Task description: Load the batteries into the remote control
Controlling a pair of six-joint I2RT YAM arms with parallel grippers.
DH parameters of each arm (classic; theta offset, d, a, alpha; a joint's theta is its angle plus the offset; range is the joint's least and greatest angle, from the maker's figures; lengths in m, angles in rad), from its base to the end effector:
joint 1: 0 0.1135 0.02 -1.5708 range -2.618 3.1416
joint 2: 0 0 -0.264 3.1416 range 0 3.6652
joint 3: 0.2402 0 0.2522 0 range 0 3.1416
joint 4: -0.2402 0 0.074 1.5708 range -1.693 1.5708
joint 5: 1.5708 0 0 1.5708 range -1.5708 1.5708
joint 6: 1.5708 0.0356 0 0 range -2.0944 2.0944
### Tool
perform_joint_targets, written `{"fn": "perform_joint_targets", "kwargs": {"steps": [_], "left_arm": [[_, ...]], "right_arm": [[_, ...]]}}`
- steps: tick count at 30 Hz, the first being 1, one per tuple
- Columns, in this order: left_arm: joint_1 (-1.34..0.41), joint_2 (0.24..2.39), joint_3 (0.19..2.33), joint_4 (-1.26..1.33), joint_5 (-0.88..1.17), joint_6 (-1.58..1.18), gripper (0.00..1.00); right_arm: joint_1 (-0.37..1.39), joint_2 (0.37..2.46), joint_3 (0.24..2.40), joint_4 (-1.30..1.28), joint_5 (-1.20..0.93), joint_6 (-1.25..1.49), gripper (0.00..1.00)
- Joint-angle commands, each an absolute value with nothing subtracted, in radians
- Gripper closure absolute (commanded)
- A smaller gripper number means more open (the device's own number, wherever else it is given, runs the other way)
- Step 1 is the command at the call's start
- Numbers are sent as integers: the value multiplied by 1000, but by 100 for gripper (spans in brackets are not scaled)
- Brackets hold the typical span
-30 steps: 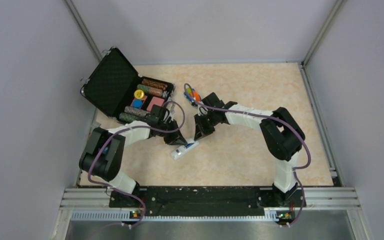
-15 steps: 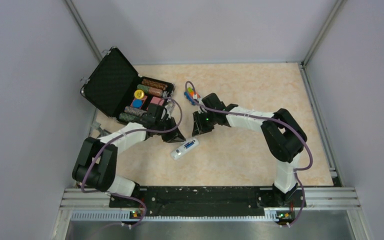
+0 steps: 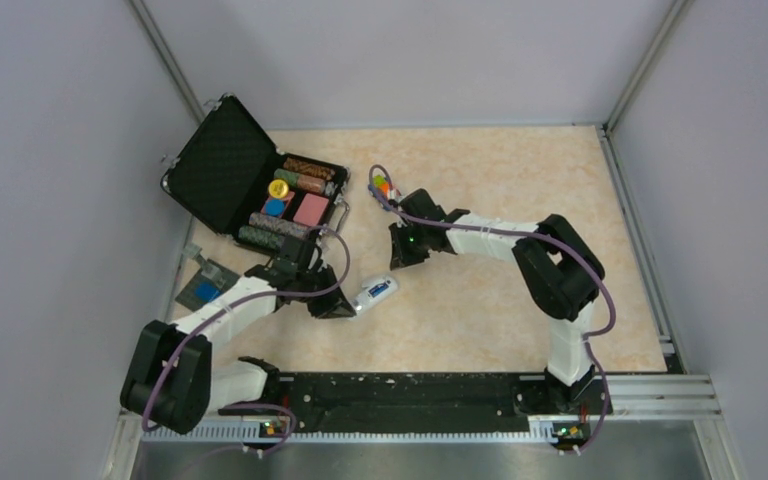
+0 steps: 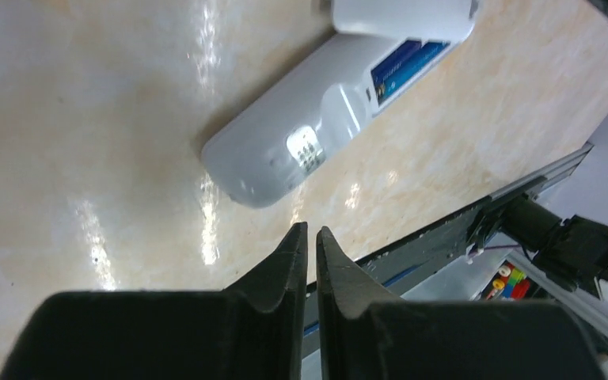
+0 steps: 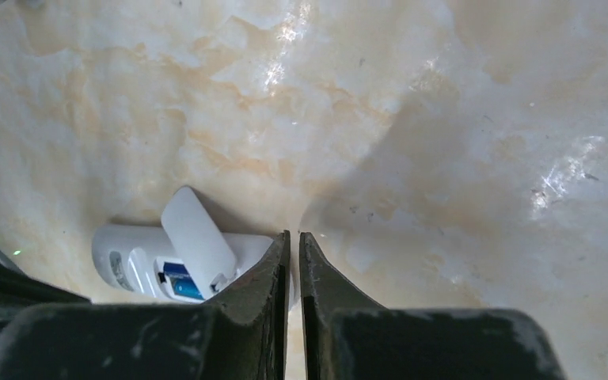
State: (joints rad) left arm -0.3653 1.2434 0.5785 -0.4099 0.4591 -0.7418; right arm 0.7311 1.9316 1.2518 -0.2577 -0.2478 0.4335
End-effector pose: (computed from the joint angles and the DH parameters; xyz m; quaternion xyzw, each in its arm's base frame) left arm 0.1955 -0.0916 0.1664 -0.1218 0.9378 -0.3133 0.0874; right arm 0.2961 0.2773 0.1657 -0.1779 0.9269 0.2680 0.1935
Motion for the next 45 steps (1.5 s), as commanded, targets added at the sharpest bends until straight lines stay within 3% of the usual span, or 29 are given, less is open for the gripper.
{"fn": "perform_joint_targets", "kwargs": {"steps": [1, 9, 18, 25, 28, 32, 34, 39, 45], "left_arm": [[-375, 1147, 540, -428, 514, -710, 87], [-453, 1117, 479, -382, 488, -717, 87], [-454, 1099, 453, -417, 280, -778, 89], [-450, 1086, 451, -391, 118, -871, 93], [-449, 1058, 459, -377, 110, -887, 94], [-449, 1017, 467, -366, 106, -881, 91], [-447, 1005, 469, -366, 99, -884, 89], [-444, 998, 474, -370, 88, -896, 81], [-441, 970, 472, -394, 44, -900, 80]], "right_arm": [[742, 1971, 1293, -289, -241, 425, 93], [784, 1917, 1185, -310, -320, 367, 94], [858, 1810, 1068, -316, -341, 437, 94], [878, 1759, 1059, -358, -222, 458, 92], [879, 1703, 1088, -412, -126, 467, 85], [883, 1650, 1126, -437, -70, 517, 60], [882, 1653, 1133, -412, -71, 578, 53], [891, 1730, 1188, -401, -45, 708, 44], [946, 1785, 1251, -428, 83, 826, 41]]}}
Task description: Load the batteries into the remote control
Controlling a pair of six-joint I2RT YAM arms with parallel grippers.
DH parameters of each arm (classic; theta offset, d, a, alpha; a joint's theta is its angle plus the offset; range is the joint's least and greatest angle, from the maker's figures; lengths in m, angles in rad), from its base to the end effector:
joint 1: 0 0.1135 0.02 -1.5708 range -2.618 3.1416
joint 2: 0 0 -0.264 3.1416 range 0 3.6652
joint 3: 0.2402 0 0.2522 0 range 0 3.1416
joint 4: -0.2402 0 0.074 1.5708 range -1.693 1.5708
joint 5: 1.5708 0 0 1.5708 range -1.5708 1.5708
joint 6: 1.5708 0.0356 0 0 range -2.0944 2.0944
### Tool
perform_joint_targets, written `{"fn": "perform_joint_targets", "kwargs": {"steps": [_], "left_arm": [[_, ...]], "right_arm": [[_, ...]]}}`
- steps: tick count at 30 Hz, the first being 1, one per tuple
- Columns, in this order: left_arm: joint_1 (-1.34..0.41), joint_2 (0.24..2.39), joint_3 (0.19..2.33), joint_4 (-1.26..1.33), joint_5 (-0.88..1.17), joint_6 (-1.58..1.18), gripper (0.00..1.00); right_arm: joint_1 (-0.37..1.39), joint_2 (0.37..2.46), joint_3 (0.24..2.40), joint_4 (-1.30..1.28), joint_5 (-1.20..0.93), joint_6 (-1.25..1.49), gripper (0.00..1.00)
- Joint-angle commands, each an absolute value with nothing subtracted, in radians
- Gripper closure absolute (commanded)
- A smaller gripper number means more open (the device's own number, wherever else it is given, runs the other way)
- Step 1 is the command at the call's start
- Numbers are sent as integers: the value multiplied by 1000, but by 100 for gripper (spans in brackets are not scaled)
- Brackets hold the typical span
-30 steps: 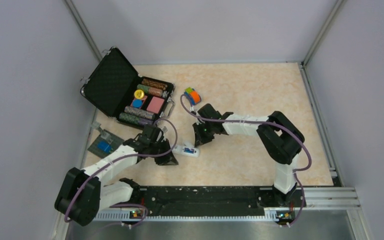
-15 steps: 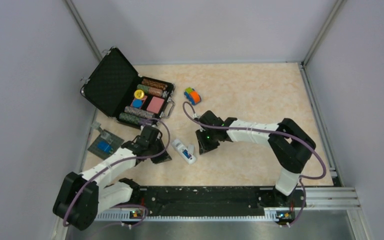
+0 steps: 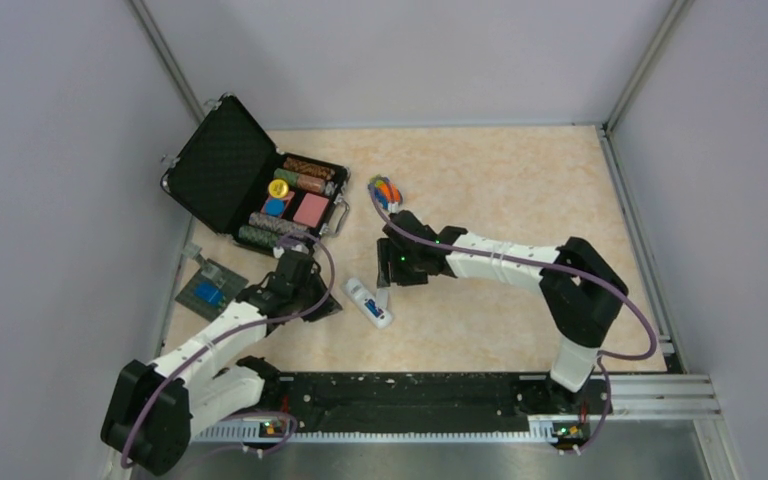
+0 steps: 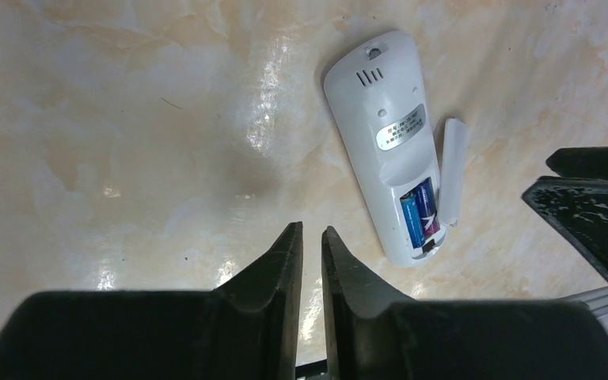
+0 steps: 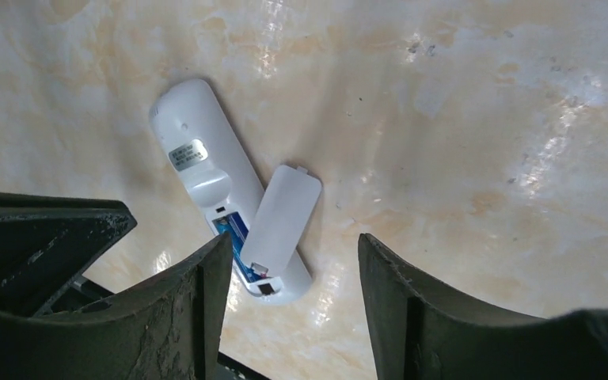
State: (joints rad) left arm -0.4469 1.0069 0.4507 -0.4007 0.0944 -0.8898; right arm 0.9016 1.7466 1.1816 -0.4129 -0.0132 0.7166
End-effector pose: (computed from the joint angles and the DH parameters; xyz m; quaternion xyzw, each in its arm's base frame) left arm 0.1624 -0.0815 0.1688 -0.1952 0.9321 -0.2223 0.2090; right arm 0.2269 0.2877 0.2021 -0.0903 0.9521 0.2158 0.1970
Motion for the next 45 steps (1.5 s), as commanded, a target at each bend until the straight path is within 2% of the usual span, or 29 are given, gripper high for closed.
{"fn": "perform_joint_targets", "kwargs": {"steps": [1, 8, 15, 22, 24, 27, 30, 36, 45], "left_arm": [[-442, 958, 469, -400, 32, -899, 80], [-434, 887, 450, -414, -5, -875, 78], [-419, 860, 433, -422, -15, -842, 77], [-391, 849, 419, -419, -5, -815, 77], [-384, 846, 419, -419, 24, -806, 77], [-374, 847, 419, -421, 34, -796, 77], [-364, 845, 416, -421, 39, -788, 77], [-343, 846, 412, -417, 56, -776, 77], [-333, 869, 418, -405, 71, -769, 77]], "right_arm": [[953, 1799, 1263, -438, 91, 835, 41], [989, 1864, 1292, -495, 150, 916, 42], [1000, 1903, 1319, -496, 81, 885, 50], [1005, 1912, 1316, -484, 40, 869, 52], [1006, 1923, 1313, -482, 23, 853, 56], [1005, 1924, 1298, -493, 22, 816, 69], [1004, 1901, 1270, -526, 73, 767, 73], [1003, 1844, 1230, -571, 148, 649, 73], [1002, 1789, 1224, -569, 152, 580, 59]]}}
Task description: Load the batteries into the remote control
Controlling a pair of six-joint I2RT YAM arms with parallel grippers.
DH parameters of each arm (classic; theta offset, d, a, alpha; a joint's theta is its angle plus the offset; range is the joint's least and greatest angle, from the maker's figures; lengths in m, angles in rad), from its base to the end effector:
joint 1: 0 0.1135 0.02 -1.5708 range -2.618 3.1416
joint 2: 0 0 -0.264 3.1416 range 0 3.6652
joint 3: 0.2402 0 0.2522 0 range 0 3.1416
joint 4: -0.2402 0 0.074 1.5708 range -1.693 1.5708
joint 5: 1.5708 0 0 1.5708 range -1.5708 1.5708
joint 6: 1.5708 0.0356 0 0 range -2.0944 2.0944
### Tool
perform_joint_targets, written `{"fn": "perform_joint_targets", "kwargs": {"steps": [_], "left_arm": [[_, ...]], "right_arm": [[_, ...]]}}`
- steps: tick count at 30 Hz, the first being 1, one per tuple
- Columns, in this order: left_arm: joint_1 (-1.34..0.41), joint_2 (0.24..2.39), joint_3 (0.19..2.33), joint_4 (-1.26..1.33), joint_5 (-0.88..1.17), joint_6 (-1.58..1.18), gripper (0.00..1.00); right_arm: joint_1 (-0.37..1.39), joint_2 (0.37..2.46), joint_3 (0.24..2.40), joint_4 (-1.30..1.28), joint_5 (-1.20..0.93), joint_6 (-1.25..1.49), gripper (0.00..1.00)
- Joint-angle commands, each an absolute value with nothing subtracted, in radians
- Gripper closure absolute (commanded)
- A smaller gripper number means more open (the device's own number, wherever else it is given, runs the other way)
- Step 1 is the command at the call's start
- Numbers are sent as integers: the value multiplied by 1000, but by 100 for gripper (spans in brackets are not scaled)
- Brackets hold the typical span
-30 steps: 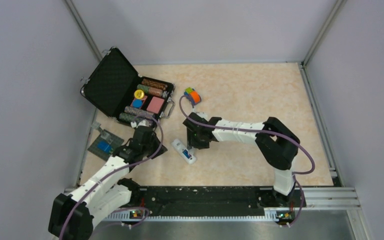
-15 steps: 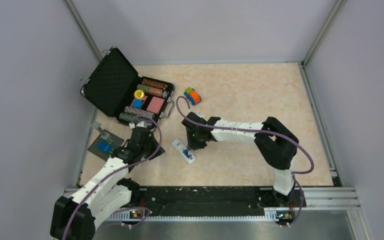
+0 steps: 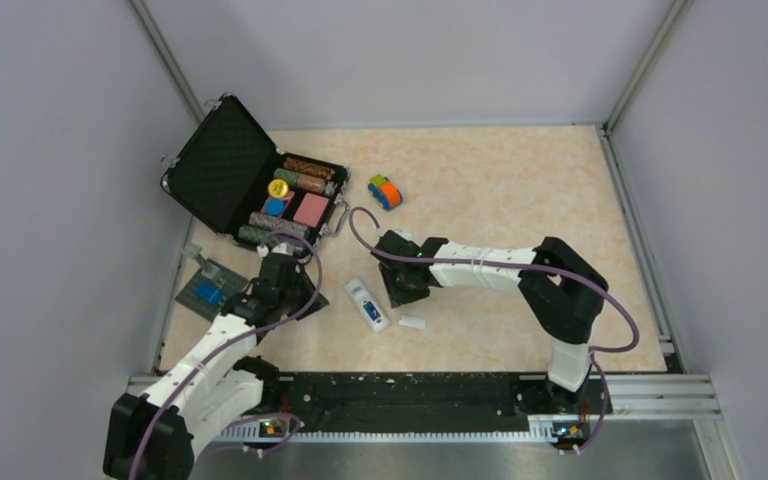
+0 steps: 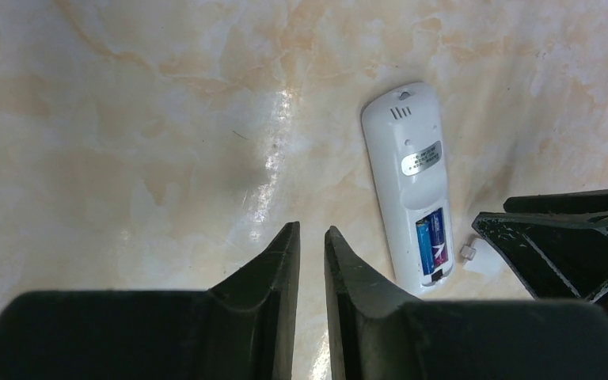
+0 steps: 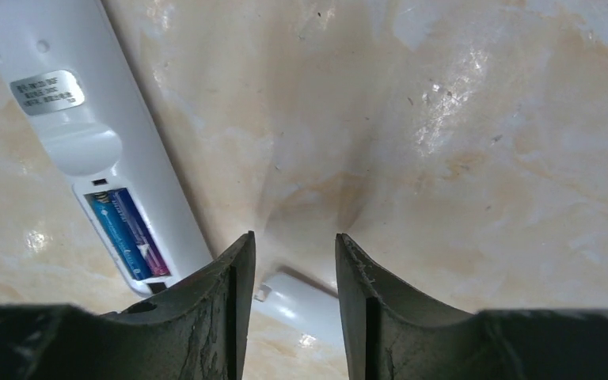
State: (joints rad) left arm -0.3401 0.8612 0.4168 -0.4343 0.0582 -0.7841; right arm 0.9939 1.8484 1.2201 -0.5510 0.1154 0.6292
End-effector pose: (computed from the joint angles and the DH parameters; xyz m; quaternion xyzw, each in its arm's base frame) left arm 0.1547 -0.0569 0.1783 -0.1974 0.9194 -0.2039 0.2723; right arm 0.2039 0.3058 0.1709 -0.1665 0.9651 0.1019 0.1747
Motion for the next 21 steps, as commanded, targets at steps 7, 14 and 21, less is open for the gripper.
{"fn": "perform_joint_targets", "kwargs": {"steps": [7, 14, 21], "left_arm": [[-326, 879, 424, -398, 70, -769, 77], [-323, 875, 436, -417, 74, -755, 77], [-318, 864, 432, -412, 78, -754, 77]], "right_arm": [[1002, 1773, 1234, -553, 141, 642, 51], [1005, 1664, 1129, -553, 91, 580, 61], [1029, 1532, 956, -529, -79, 572, 79]]}}
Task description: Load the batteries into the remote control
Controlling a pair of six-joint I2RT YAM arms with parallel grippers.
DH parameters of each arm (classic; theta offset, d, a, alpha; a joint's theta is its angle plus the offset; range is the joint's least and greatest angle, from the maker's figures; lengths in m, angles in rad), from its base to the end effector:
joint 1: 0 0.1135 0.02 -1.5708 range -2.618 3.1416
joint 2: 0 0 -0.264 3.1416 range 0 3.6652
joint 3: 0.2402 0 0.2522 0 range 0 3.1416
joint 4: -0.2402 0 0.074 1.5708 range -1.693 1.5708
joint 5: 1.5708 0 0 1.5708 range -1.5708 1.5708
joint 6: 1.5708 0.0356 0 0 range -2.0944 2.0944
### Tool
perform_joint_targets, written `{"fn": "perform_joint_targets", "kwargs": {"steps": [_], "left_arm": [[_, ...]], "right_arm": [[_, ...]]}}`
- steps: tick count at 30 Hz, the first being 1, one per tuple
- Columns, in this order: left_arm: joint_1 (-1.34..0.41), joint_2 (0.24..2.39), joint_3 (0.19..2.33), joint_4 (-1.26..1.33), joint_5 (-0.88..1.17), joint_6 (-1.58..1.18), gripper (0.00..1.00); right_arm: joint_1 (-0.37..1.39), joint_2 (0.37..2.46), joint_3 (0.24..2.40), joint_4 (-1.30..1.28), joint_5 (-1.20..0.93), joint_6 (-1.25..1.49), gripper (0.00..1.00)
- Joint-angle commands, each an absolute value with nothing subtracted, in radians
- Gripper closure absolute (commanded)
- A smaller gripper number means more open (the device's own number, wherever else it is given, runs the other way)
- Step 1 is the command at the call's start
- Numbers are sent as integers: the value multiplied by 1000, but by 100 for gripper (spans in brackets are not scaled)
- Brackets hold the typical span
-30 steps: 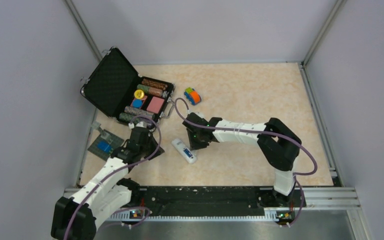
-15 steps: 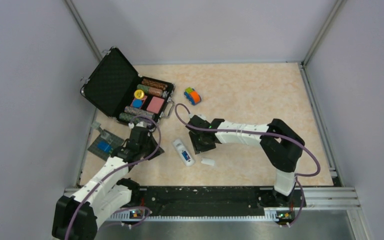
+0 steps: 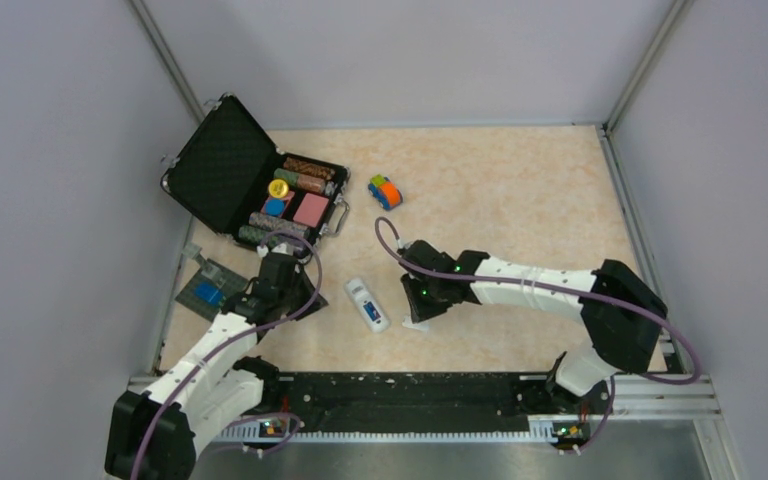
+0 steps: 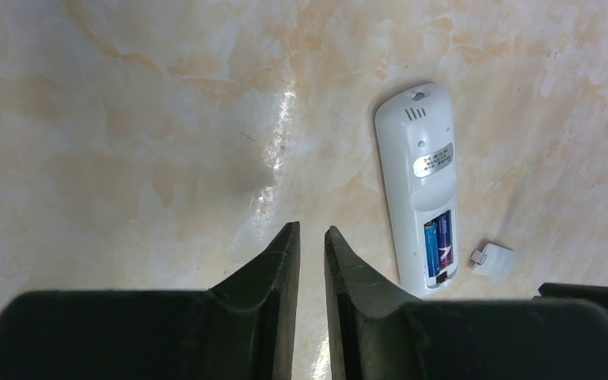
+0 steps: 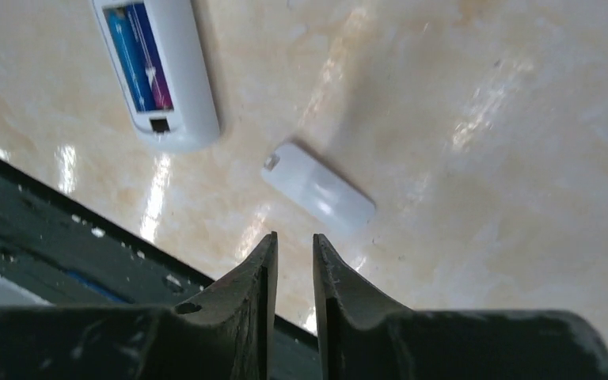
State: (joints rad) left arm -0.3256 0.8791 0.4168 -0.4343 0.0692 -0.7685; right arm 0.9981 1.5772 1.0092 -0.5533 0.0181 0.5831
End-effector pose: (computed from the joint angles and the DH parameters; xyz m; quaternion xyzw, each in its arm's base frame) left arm 0.1565 -0.0554 0.1757 -0.1960 0.9226 -0.1998 0.2653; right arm 0.1675 0.2586 0.1976 -0.1988 0.9543 0.1522 0.1630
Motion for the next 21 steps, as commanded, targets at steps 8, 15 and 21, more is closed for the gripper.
{"fn": "perform_joint_targets", "kwargs": {"steps": [8, 15, 21], "left_arm": [[-314, 868, 428, -392, 88, -759, 71], [-309, 880, 447, -392, 81, -750, 70], [-298, 891, 459, -396, 78, -740, 69]], "right_arm": [[1036, 1575, 930, -511, -74, 605, 90], [1037, 1665, 956, -540, -14, 629, 100], [1019, 1682, 952, -586, 88, 681, 100]]}}
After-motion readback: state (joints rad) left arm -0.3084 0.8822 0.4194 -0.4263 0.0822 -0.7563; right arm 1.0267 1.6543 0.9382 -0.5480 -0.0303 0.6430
